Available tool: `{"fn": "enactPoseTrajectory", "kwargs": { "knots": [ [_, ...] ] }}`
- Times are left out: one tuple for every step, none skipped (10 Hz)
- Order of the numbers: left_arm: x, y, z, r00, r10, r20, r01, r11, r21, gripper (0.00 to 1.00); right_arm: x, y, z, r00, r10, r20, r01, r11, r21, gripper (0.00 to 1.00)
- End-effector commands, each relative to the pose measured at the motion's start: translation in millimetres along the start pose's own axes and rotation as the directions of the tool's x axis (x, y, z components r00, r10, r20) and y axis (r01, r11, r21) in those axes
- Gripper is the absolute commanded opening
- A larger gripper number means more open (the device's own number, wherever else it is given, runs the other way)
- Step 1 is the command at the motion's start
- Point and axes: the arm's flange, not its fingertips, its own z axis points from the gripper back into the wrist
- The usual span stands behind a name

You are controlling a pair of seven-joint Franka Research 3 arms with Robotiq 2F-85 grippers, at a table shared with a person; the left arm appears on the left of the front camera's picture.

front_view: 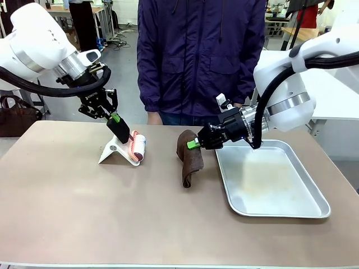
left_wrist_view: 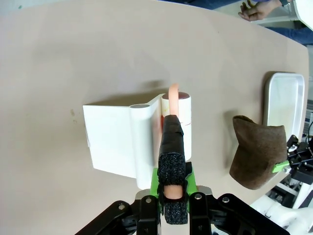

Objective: Clean the surface of the table.
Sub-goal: Return the Lint Roller and towel to their original positions.

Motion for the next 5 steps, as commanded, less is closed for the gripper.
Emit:
{"fn": "enactPoseTrajectory", "kwargs": {
  "knots": [
    [3,12,3,0.999,0.027,-0.021,-0.027,0.999,-0.024,0.22,1,-3,-3,1.000,0.017,0.022,-0.017,1.000,0.011,0.08],
    [3,16,4,0.999,0.030,-0.022,-0.031,0.999,-0.039,0.22,2,-3,-3,1.000,0.014,0.019,-0.014,1.000,0.009,0.08],
    [3,19,4,0.999,0.032,-0.022,-0.033,0.998,-0.048,0.22,3,-3,-4,1.000,0.013,0.016,-0.013,1.000,0.008,0.08],
    [3,22,3,0.999,0.032,-0.026,-0.033,0.998,-0.061,0.22,3,-3,-5,1.000,0.011,0.012,-0.011,1.000,0.007,0.08],
    [4,26,3,0.999,0.033,-0.027,-0.035,0.996,-0.078,0.22,3,-2,-6,1.000,0.009,0.010,-0.009,1.000,0.006,0.08]
  ]
}}
